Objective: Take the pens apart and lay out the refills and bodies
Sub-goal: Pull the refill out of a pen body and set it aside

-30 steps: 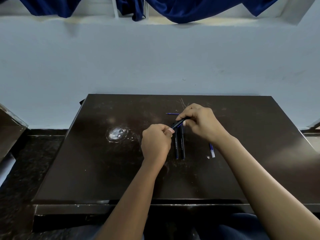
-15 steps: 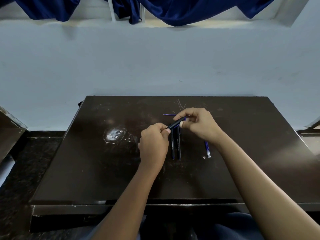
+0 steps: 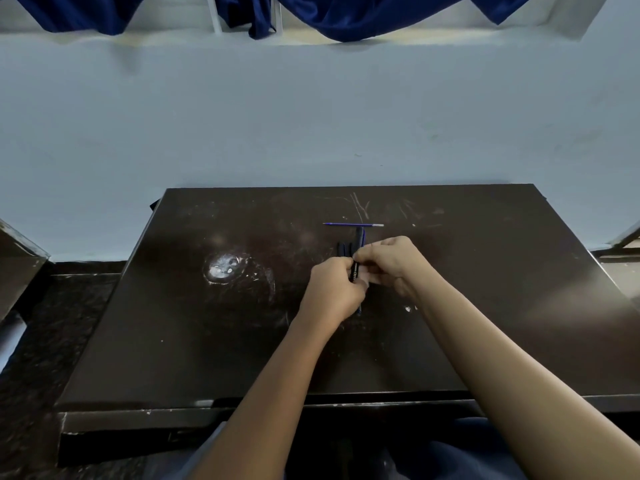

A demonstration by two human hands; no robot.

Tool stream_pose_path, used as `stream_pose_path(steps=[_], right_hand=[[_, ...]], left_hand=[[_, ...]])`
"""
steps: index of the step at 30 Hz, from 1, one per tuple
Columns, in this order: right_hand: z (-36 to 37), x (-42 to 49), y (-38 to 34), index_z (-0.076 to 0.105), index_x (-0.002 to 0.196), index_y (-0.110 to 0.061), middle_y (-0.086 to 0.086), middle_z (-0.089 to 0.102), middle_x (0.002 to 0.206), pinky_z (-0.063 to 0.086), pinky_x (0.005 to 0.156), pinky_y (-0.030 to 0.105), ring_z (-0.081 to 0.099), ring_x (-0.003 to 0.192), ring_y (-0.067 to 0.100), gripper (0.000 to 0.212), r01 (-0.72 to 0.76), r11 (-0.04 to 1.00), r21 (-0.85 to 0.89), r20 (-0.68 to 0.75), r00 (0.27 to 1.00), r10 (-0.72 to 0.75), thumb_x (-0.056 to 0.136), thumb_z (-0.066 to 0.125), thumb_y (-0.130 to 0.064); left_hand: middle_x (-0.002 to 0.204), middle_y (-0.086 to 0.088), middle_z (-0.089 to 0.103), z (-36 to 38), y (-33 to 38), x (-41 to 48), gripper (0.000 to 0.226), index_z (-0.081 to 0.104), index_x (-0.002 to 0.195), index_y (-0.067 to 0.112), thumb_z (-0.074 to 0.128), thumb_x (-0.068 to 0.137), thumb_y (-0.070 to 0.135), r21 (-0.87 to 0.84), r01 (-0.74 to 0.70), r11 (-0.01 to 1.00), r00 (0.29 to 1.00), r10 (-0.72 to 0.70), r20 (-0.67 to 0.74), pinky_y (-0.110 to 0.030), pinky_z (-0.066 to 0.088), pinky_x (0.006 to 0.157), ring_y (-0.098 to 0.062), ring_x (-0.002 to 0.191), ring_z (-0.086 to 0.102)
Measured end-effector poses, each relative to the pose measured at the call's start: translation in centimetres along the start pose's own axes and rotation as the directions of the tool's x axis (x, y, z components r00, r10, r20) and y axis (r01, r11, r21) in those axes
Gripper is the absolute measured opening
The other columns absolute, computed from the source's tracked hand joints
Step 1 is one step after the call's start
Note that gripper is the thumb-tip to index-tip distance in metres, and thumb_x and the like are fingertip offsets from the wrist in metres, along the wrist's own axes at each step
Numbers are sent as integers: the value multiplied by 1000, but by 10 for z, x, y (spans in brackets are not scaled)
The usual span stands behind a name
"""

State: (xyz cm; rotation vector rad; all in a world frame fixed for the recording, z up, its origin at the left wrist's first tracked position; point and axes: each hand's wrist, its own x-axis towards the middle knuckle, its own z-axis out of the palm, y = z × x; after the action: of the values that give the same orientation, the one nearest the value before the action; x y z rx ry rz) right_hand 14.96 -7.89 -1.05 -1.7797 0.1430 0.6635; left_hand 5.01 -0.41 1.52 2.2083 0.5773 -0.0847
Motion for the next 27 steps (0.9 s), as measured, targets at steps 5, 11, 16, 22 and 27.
stream_pose_path(steps=[5,11,16,22,27], right_hand=[[-7,15,20,66,86,3,18,70,89,58,77,49,69,82,34,14,84,899,-430,-176,969,-175,75,68,-6],[0,19,36,64,89,1,15,63,88,56,73,43,64,80,35,13,104,732,-674,-147,951,-271,79,59,-5],[1,27,40,56,82,0,5,44,71,45,65,34,56,77,34,5,98,669,-737,-143,944,-296,84,52,-2],[0,33,43,59,88,4,14,53,88,50,69,37,62,84,38,11,98,660,-744,-150,939,-309,84,51,-3],[-1,35,44,58,85,3,19,56,98,50,69,38,62,86,42,11,98,674,-732,-159,938,-309,84,48,-2]], left_hand=[[124,-4,60,1,-3,0,42,53,131,11,55,94,30,97,49,994,999,-50,9,-19,41,75,-14,98,61],[92,-1,58,-4,-8,0,23,62,112,11,55,94,25,140,53,989,993,-38,-113,-24,47,78,-10,79,54],[90,-3,62,-8,-9,-2,20,65,105,10,56,93,23,123,76,990,988,-58,-143,-32,53,82,-18,86,64],[94,-3,63,-12,-8,-2,20,66,106,10,56,94,23,107,86,991,988,-70,-140,-32,53,84,-20,91,65],[91,-3,62,-11,-9,-2,19,67,103,11,56,94,23,116,85,990,988,-69,-136,-29,50,78,-17,84,63]])
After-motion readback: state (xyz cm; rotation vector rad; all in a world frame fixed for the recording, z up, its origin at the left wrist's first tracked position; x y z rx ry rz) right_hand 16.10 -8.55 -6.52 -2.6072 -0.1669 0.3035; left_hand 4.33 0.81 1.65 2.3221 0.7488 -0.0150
